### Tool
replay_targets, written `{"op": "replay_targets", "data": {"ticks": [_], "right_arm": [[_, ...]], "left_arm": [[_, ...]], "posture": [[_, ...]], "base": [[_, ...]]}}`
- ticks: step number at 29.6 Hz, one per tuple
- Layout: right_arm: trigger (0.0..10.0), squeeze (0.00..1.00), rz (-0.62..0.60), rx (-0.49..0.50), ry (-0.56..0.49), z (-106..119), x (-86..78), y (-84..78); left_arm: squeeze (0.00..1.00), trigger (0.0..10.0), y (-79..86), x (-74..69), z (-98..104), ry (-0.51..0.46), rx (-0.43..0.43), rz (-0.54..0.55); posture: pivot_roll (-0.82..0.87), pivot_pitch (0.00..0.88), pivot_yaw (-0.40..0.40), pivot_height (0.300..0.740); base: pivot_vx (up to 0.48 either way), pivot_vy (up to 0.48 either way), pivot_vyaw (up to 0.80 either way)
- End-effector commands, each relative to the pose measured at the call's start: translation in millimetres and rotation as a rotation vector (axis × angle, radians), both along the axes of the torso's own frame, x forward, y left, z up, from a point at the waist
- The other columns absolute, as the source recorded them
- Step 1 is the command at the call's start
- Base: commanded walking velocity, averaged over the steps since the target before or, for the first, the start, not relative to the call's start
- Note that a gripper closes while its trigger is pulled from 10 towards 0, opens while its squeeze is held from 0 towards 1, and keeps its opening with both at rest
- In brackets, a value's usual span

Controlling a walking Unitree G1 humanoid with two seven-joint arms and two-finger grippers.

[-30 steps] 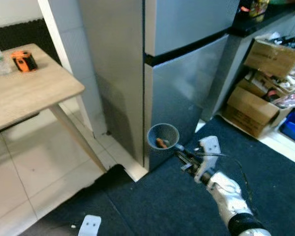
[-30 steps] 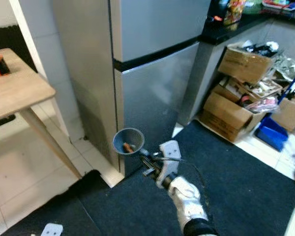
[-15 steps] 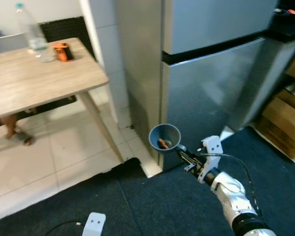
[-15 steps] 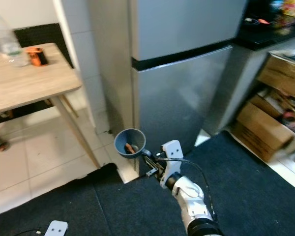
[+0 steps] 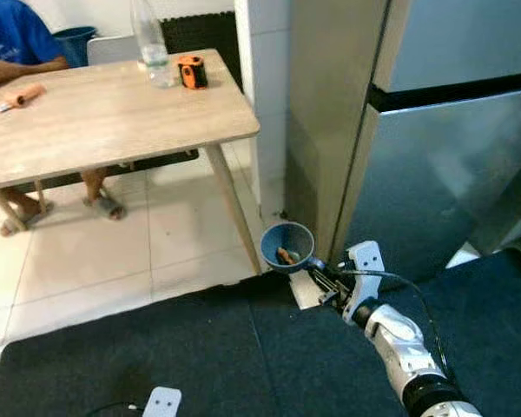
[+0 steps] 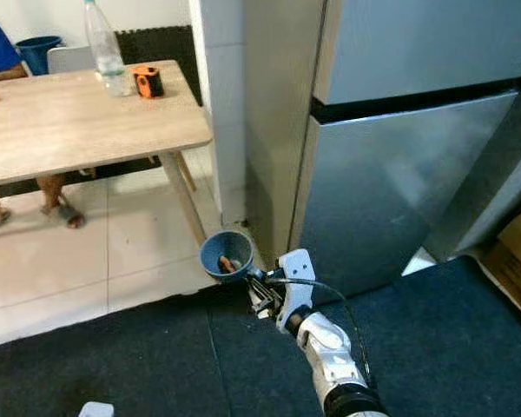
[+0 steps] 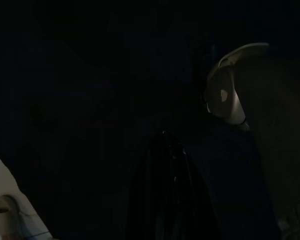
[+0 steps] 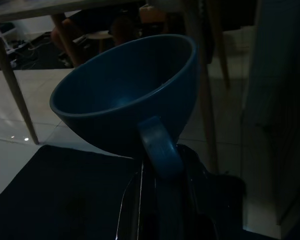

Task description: Restocking fridge

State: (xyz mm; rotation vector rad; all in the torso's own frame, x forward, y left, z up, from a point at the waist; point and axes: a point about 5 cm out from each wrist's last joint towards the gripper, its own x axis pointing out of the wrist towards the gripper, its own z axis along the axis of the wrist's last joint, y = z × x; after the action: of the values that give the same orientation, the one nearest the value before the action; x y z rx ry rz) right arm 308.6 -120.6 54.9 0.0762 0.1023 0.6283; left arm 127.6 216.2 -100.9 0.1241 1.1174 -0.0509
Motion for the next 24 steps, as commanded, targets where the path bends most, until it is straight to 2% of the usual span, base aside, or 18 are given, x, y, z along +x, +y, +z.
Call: {"op": "replay_targets", "data": {"ticks": [1, 24], "right_arm": [[10.0, 0.0, 0.028, 0.014, -0.004, -1.6, -4.5, 3.0], [10.0, 0.0, 0.088, 0.058, -0.031, 3.1, -6.3, 12.9]], "left_arm": [[0.0, 10.0, -5.8, -6.7, -3.2, 0.028, -0.022, -0.017], [0.0, 10.0, -8.3, -6.2, -3.4, 0.027, -0.03, -0.031]], "posture": [[-0.04, 0.065, -0.011, 0.74], [-0.04, 0.061, -0.013, 0.74]], "base": [[0.0, 0.0, 0.0], [0.285, 0.0, 0.0]]}}
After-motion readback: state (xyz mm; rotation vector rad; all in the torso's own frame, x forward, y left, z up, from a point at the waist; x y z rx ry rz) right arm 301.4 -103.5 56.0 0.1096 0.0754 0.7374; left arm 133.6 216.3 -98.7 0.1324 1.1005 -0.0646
